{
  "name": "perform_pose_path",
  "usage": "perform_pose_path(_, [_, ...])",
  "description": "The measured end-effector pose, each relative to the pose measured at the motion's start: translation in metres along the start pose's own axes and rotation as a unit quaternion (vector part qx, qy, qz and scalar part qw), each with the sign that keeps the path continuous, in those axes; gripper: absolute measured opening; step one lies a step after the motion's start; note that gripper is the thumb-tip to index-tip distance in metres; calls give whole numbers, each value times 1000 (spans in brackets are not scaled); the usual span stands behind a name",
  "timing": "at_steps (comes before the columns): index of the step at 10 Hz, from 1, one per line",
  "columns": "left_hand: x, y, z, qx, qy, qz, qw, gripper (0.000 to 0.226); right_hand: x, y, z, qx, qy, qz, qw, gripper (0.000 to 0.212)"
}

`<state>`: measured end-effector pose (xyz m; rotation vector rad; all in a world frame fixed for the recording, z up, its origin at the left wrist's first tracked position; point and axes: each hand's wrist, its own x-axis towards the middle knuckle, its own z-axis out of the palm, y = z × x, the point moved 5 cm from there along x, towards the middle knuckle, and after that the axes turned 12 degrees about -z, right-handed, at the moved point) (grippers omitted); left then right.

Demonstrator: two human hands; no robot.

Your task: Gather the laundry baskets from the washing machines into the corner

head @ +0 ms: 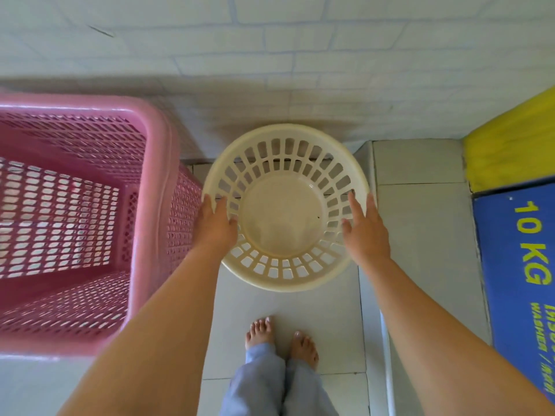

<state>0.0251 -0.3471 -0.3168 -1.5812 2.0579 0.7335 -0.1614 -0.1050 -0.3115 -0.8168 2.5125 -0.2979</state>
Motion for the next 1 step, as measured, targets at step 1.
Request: perform_pose_path(1, [-43,4,-30,1,18,28,999,56,-28,-32,-33,-26,-10,-59,998,55])
